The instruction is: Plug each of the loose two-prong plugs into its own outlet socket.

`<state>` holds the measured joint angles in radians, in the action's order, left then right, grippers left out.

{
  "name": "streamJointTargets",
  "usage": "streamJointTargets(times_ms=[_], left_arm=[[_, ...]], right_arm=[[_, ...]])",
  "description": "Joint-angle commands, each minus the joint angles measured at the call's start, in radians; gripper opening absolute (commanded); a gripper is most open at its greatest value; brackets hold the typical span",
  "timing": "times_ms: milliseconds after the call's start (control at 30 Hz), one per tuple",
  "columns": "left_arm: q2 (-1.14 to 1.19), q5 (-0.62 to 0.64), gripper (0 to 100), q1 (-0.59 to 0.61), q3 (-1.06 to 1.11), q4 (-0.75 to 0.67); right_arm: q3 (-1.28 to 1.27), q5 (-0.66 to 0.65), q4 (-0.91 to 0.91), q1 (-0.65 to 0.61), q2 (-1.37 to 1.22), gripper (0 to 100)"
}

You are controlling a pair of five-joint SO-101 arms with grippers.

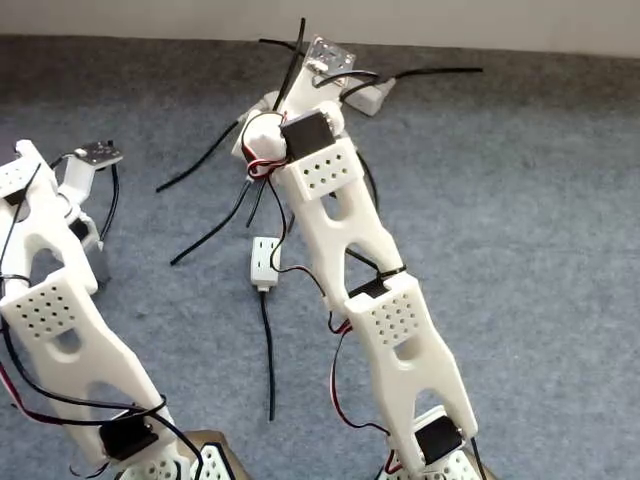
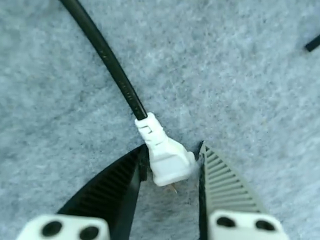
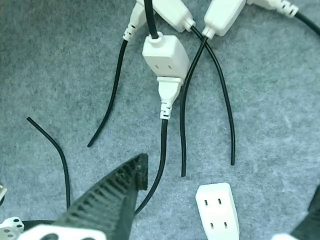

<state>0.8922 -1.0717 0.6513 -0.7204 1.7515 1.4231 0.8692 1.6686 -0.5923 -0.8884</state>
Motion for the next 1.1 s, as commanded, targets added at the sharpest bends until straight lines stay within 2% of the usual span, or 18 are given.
streamJointTargets(times_ms=[0,233,433,833,1067], left_arm=[[-0.050,0.095,19,0.015,-0.035,-0.017],[-0.050,0.282,19,0.015,-0.096,-0.020],[-0.050,0.316,19,0.021,-0.101,-0.020],[-0.044,0.585,18,0.018,-0.096,-0.020],[-0.041,0.655,18,0.002,-0.094,-0.025]], right_arm=[[0.042,0.000,-0.002,-0.015,0.019,46.4],[0.041,0.000,-0.002,-0.030,0.019,46.4],[0.041,0.000,-0.002,-0.030,0.019,46.4],[0.041,0.000,-0.002,-0.030,0.019,46.4],[0.041,0.000,0.001,-0.030,0.024,46.4]])
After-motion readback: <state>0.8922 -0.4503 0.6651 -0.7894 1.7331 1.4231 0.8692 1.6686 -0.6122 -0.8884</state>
